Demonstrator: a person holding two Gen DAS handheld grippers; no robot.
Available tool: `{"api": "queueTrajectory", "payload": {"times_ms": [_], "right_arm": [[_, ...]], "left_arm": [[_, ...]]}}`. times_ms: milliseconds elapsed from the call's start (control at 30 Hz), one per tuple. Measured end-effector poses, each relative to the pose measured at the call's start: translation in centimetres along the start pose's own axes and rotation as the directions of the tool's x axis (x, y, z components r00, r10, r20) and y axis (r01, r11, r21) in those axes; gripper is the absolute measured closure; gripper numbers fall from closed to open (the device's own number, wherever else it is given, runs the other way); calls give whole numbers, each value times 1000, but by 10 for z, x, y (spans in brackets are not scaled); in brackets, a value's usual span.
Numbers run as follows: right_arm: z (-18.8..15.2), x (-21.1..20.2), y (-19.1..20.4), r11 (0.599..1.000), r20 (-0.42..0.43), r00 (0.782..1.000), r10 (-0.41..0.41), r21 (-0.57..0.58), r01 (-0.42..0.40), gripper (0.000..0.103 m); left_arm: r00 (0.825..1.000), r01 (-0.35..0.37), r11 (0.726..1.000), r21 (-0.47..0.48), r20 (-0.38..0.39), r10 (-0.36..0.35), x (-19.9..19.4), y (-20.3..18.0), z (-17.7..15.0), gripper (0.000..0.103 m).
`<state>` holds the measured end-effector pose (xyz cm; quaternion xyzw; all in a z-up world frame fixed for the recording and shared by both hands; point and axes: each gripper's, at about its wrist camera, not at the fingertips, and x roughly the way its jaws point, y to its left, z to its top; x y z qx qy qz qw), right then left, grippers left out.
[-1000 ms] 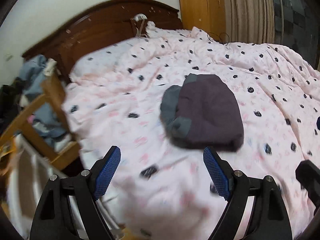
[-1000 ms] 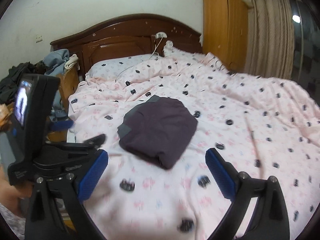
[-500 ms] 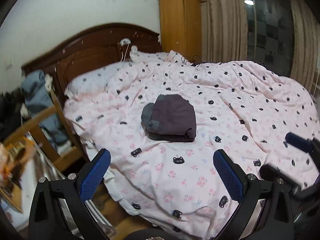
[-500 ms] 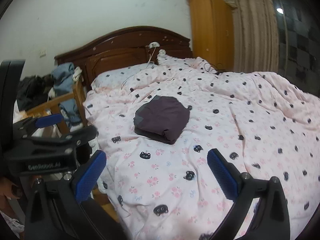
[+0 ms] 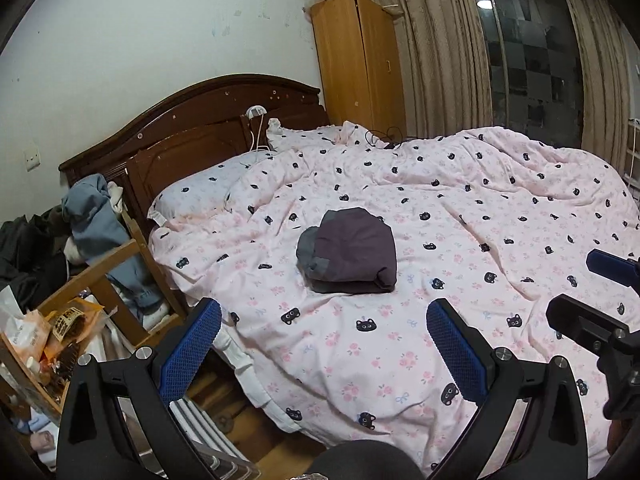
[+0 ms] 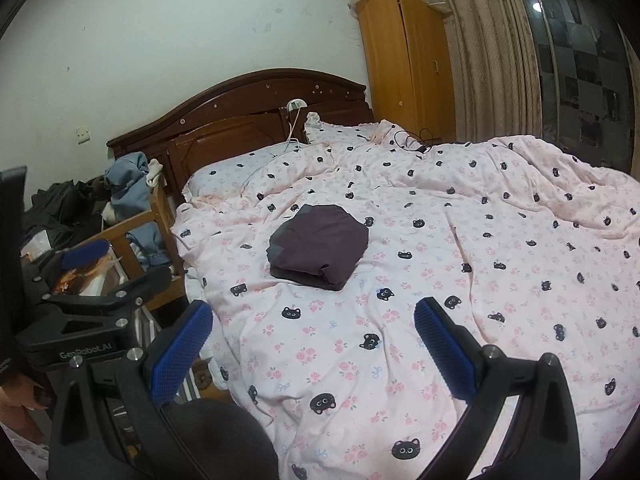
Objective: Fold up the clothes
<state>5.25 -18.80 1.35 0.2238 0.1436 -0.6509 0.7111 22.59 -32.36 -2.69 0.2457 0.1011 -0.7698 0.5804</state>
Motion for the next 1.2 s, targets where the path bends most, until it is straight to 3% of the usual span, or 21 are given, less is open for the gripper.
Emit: {"api": "queueTrajectory", "payload": {"times_ms": [1200], "right_arm": [[3, 2, 15, 999, 1, 999, 33, -20, -33, 0]], "left_arm": [[1000, -13, 1000, -27, -4, 13, -1, 12, -2, 1]]}}
